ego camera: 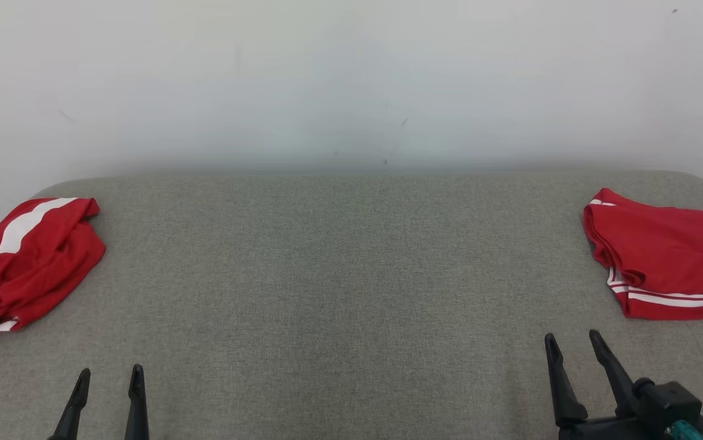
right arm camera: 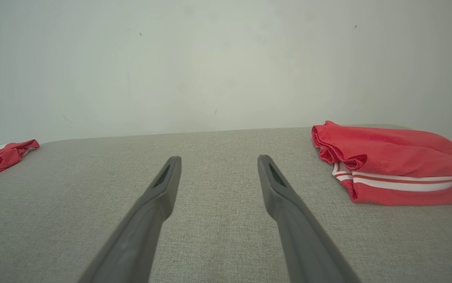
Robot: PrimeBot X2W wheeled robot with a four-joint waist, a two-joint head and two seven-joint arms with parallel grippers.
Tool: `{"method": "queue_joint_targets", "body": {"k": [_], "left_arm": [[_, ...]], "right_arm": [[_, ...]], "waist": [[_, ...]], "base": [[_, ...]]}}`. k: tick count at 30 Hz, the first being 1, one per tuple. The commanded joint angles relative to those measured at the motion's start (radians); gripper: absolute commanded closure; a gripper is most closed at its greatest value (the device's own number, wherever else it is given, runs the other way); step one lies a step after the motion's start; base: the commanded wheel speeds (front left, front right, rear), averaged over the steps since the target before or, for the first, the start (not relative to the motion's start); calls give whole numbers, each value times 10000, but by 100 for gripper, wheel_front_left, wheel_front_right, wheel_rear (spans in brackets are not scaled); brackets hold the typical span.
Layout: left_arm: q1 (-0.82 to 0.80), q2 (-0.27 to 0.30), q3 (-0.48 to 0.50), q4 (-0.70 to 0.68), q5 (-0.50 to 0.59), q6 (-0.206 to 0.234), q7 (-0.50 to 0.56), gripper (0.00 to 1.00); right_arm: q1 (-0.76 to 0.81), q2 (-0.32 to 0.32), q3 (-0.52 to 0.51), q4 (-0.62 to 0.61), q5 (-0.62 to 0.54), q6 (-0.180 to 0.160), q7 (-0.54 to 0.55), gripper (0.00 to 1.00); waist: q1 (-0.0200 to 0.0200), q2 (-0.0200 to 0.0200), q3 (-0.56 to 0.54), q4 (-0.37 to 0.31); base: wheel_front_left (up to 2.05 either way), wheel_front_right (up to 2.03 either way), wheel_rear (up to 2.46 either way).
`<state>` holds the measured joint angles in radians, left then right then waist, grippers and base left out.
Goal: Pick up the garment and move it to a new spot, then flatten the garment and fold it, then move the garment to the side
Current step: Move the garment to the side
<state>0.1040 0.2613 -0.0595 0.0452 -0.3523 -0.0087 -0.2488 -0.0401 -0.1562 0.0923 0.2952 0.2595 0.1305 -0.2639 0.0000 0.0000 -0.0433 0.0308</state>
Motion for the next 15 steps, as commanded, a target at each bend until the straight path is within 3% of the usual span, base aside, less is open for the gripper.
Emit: {"method": "queue_joint_targets", "body": {"k": [1, 15], "left_arm": [[111, 12, -12, 21, -32, 35, -2, 0], [265, 145, -211, -243, -265, -196, 238, 0]], "right_arm": [[225, 119, -69, -126, -117, -1, 12, 0], [990, 672, -590, -1306, -777, -1, 663, 0]], "waist": [[0, 0, -27, 13], [0, 0, -143, -114]], "base": [[0, 0, 0], [0, 0, 0]]}}
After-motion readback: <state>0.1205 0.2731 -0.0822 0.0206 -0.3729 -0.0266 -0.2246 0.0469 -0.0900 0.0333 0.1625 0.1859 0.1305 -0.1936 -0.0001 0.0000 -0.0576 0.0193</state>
